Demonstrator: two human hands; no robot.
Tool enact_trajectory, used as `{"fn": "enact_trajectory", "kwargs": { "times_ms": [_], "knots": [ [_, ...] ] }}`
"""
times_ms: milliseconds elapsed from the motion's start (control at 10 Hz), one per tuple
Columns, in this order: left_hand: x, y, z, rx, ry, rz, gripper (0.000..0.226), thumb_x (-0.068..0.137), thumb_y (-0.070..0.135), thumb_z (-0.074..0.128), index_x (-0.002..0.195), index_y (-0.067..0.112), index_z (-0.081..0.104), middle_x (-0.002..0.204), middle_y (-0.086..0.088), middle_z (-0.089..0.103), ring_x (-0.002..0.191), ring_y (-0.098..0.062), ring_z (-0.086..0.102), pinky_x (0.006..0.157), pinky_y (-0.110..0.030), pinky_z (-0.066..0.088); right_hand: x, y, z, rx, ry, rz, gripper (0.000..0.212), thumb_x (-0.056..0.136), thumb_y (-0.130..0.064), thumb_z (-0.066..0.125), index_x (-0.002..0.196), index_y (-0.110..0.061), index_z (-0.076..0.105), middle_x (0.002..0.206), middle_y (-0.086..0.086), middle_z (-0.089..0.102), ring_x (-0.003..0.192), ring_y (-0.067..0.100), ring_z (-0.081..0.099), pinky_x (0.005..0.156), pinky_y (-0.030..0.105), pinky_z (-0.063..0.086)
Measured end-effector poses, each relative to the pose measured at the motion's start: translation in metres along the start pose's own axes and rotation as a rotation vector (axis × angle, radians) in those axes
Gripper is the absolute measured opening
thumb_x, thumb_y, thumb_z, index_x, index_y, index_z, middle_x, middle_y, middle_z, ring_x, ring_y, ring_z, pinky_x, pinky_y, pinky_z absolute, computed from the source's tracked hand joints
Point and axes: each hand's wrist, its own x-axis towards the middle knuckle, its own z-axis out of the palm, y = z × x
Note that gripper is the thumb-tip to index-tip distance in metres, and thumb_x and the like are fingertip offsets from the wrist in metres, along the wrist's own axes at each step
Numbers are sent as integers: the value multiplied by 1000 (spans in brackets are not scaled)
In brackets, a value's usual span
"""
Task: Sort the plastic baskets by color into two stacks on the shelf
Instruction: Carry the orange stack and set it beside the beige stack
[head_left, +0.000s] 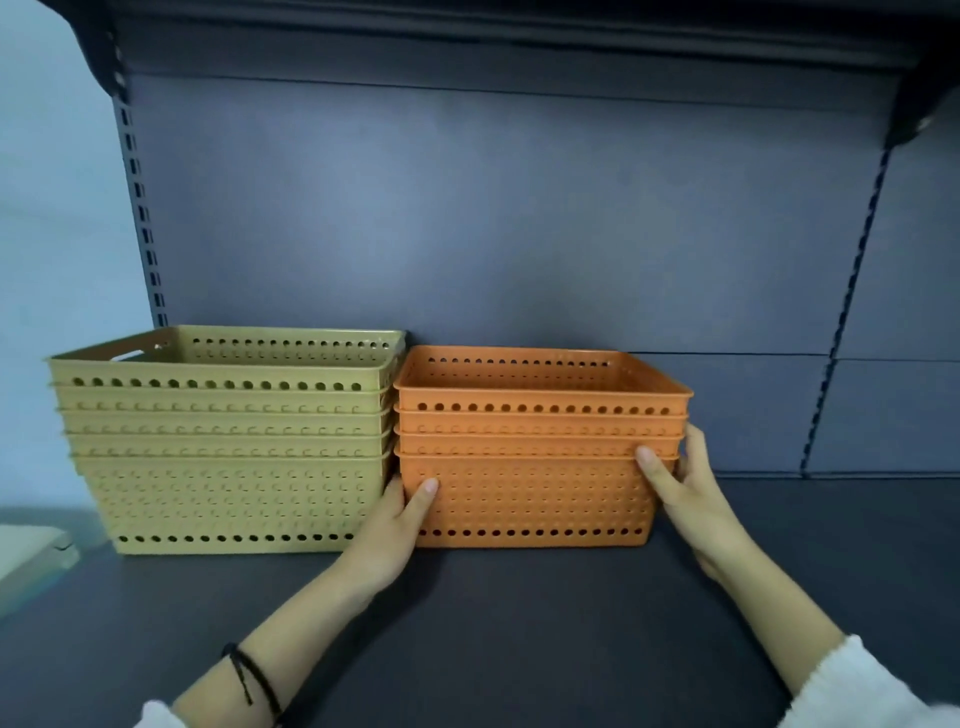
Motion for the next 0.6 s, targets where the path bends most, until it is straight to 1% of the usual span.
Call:
{"fn": "enact_trajectory", "kwargs": {
  "times_ms": [100,200,300,400,500,600],
  "knots": [
    [1,-3,12,5,97,13,49,98,39,36,139,13,38,124,8,47,128,-16,43,98,-21,28,2,5,4,-18,24,1,69,78,-53,61,136,-34,31,125,-14,54,98,-17,58,75,10,50],
    [-1,-2,14,-34,87,-4,48,99,38,36,139,13,39,122,8,46,119,-10,43,95,-19,27,1,7,6,-14,49,12,54,91,-30,54,141,-28,32,124,-16,56,95,-19,58,73,9,49],
    [-3,-2,8,-93,23,-71,50,98,44,37,138,16,43,126,6,51,119,-11,46,96,-22,31,-3,6,9,-13,100,13,56,91,-29,57,143,-25,36,126,-12,58,99,-13,60,74,10,50],
    [-13,-2,-4,-63,-102,-117,48,98,44,39,139,21,43,125,11,51,126,-12,46,103,-26,33,-11,0,11,-29,184,33,69,84,-37,63,146,-29,33,138,-5,53,118,9,54,89,25,46],
    [-34,9,-24,-16,-264,-114,52,95,44,44,144,26,38,133,15,48,126,-8,44,109,-32,36,-27,-24,17,-102,355,30,70,89,-26,64,149,-29,28,148,2,42,134,19,41,101,33,38],
    [-88,19,-63,6,-313,-80,66,78,66,54,137,36,44,132,21,52,117,-3,55,104,-27,41,-67,-77,14,-93,469,-186,51,91,-20,62,139,-25,44,137,0,51,126,13,48,104,31,40]
  ]
}}
